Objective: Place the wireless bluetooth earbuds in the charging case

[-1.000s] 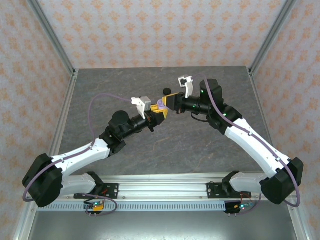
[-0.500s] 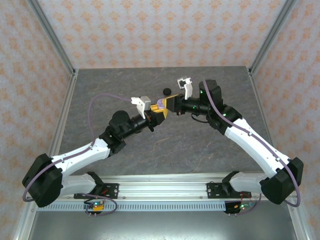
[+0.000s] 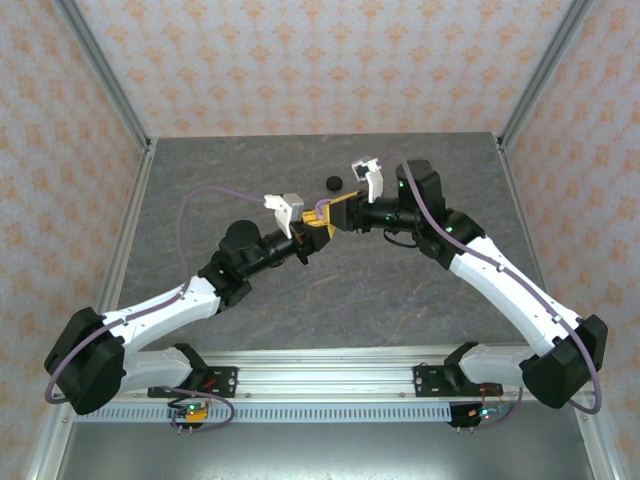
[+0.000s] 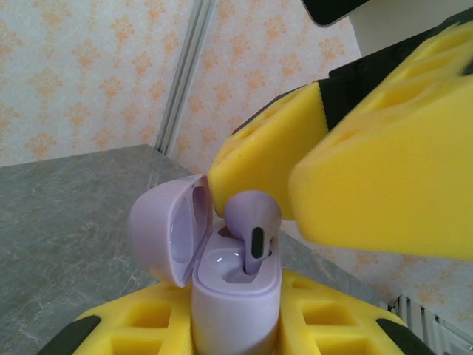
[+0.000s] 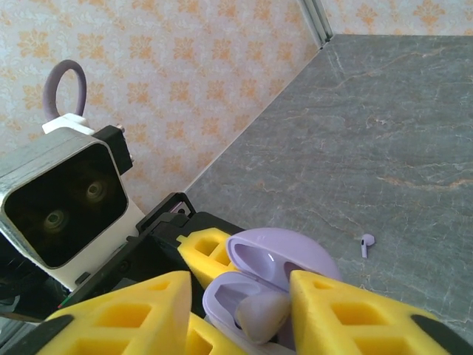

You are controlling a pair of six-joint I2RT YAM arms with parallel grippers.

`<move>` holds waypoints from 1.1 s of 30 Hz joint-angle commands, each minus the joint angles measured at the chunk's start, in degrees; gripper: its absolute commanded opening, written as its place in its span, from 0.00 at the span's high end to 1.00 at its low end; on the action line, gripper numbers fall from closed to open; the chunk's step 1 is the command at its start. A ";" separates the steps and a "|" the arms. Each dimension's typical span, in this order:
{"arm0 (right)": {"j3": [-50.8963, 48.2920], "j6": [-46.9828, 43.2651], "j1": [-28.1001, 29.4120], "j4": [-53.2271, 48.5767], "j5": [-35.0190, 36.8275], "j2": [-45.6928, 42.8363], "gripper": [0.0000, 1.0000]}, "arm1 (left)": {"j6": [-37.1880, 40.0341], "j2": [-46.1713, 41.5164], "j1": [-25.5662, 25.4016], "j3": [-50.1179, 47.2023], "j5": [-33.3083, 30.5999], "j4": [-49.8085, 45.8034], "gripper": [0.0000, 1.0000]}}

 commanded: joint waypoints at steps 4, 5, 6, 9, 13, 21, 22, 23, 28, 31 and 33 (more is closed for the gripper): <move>3.04 -1.48 0.84 -2.85 0.74 -0.28 0.46 | 3.14 -1.60 0.44 1.94 1.28 -0.36 0.76; 3.27 -1.47 0.88 -3.19 1.72 -0.39 0.45 | 3.39 -1.61 0.44 1.99 1.31 -0.69 0.76; 3.46 -1.36 0.94 -3.49 2.45 -0.41 0.44 | 3.62 -1.63 0.40 1.98 1.35 -1.07 0.76; 3.84 -1.37 0.99 -4.13 4.42 -0.85 0.41 | 4.79 -1.77 0.35 1.98 1.05 -2.42 0.76; 3.83 -1.37 1.05 -4.59 5.69 -1.72 0.40 | 6.08 -2.12 0.35 1.82 -0.24 -4.29 0.76; 4.28 -2.03 1.14 -6.93 7.15 -1.84 0.46 | 7.01 -2.79 0.26 1.99 -1.56 -5.88 0.76; 4.27 -2.11 1.18 -7.07 6.99 -1.74 0.49 | 7.11 -2.83 0.27 2.06 -1.68 -6.00 0.76; 4.32 -2.08 1.14 -7.24 6.79 -1.60 0.53 | 7.06 -2.84 0.26 2.07 -1.72 -6.10 0.76; 4.65 -2.34 1.15 -8.18 5.91 -0.51 0.69 | 7.02 -2.92 0.27 2.34 -1.61 -6.23 0.76; 5.00 -2.44 1.23 -8.79 5.62 0.12 0.72 | 6.98 -3.01 0.28 2.34 -1.42 -6.23 0.76; 5.03 -2.46 1.24 -8.96 5.63 0.37 0.73 | 6.73 -3.10 0.27 2.43 -1.36 -6.23 0.76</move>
